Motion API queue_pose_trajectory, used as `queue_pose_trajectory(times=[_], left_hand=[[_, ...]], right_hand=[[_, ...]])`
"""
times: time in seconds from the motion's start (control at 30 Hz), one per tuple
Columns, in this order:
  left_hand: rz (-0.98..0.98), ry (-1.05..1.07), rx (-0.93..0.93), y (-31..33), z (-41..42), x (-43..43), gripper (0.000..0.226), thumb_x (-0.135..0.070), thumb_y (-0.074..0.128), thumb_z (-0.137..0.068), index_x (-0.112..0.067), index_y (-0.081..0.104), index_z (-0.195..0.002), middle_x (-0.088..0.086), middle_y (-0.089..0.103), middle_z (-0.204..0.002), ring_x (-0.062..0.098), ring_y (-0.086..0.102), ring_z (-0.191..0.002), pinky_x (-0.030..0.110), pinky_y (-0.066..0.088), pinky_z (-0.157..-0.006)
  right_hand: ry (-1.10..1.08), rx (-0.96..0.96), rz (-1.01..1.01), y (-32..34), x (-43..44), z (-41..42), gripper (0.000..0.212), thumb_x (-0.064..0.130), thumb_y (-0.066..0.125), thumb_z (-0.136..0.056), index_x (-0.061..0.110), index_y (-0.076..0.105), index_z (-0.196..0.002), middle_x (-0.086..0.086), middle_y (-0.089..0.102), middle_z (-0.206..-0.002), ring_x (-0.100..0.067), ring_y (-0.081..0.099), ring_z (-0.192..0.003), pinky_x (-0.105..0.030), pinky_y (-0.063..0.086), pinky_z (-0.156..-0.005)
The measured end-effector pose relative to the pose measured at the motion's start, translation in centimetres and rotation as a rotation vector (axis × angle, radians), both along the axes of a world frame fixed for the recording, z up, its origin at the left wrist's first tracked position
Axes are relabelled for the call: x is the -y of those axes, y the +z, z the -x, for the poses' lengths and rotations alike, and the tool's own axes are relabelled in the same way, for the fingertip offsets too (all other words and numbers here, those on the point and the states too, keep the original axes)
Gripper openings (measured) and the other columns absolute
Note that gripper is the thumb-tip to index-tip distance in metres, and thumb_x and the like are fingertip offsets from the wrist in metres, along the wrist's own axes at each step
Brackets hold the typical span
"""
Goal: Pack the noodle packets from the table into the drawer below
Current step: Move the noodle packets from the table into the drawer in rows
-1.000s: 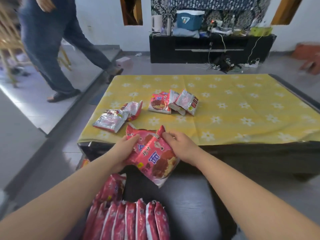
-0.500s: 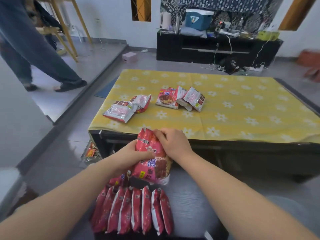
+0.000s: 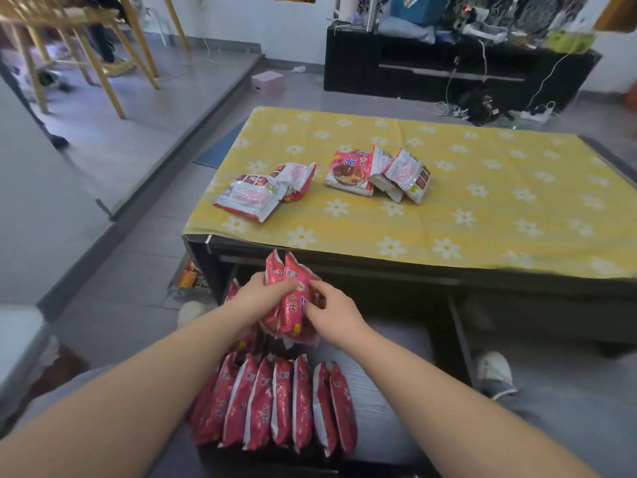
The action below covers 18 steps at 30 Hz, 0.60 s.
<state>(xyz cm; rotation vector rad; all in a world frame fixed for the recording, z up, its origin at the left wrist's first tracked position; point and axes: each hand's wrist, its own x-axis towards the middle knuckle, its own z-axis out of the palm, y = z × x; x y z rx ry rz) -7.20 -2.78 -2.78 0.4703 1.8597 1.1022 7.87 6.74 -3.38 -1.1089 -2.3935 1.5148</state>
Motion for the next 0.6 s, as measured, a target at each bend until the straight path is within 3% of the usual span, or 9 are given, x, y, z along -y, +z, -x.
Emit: queue_pose_trajectory(times=[0.1, 0.27, 0.43, 0.5, 0.57, 0.6], left_hand=[[0.066, 0.021, 0.061, -1.8, 1.1, -0.7, 0.06, -0.048, 0.061, -0.095, -0.012, 0.051, -0.142, 0.011, 0.077, -0.114, 0.028, 0.078, -0.099, 0.05, 0.059, -0.097], [0.2, 0.072, 0.036, -4.4, 2.3, -1.5, 0.063, -0.034, 0.058, -0.092, -0.009, 0.039, -0.146, 0.019, 0.069, -0.119, 0.035, 0.074, -0.102, 0.056, 0.06, -0.093], [0.438, 0.001, -0.122, -5.1, 3.1, -2.3, 0.062, -0.032, 0.052, -0.098, -0.003, 0.033, -0.15, 0.02, 0.062, -0.127, 0.036, 0.066, -0.114, 0.051, 0.056, -0.101], [0.529, -0.114, -0.275, -4.9, 3.6, -2.2, 0.049, -0.031, 0.05, -0.099, 0.001, 0.051, -0.137, 0.015, 0.068, -0.115, 0.03, 0.067, -0.107, 0.04, 0.056, -0.094], [0.593, -0.27, -0.483, -4.7, 4.1, -1.9, 0.031, -0.032, 0.052, -0.097, -0.005, 0.066, -0.103, 0.005, 0.066, -0.088, 0.022, 0.065, -0.085, 0.03, 0.051, -0.071], [0.595, -0.315, -0.555, -4.7, 4.1, -1.8, 0.023, -0.03, 0.055, -0.094, -0.01, 0.064, -0.087, 0.003, 0.064, -0.079, 0.019, 0.063, -0.075, 0.028, 0.046, -0.061]], right_hand=[[-0.031, -0.013, 0.089, -2.1, -0.5, 0.8, 0.06, 0.025, 0.064, -0.1, 0.03, 0.044, -0.156, 0.006, 0.058, -0.149, -0.006, 0.055, -0.122, -0.005, 0.038, -0.074], [-0.052, -0.008, 0.165, -4.8, -1.0, 2.2, 0.062, 0.024, 0.067, -0.097, 0.034, 0.045, -0.155, 0.008, 0.061, -0.143, -0.007, 0.057, -0.121, -0.023, 0.046, -0.094], [-0.035, 0.037, 0.196, -7.7, -0.6, 4.0, 0.064, 0.018, 0.064, -0.094, 0.034, 0.047, -0.154, 0.007, 0.064, -0.14, -0.006, 0.059, -0.113, -0.009, 0.045, -0.079], [-0.014, 0.057, 0.213, -8.6, -0.2, 4.6, 0.064, 0.025, 0.067, -0.094, 0.037, 0.047, -0.153, 0.007, 0.063, -0.142, -0.008, 0.06, -0.12, -0.018, 0.05, -0.093], [0.032, 0.102, 0.246, -9.5, 0.2, 5.4, 0.063, 0.033, 0.067, -0.094, 0.04, 0.046, -0.154, 0.007, 0.064, -0.142, -0.012, 0.062, -0.125, -0.03, 0.051, -0.107], [0.062, 0.132, 0.262, -9.7, 0.4, 5.7, 0.065, 0.037, 0.064, -0.094, 0.042, 0.043, -0.155, 0.006, 0.064, -0.143, -0.015, 0.063, -0.126, -0.035, 0.051, -0.109]])
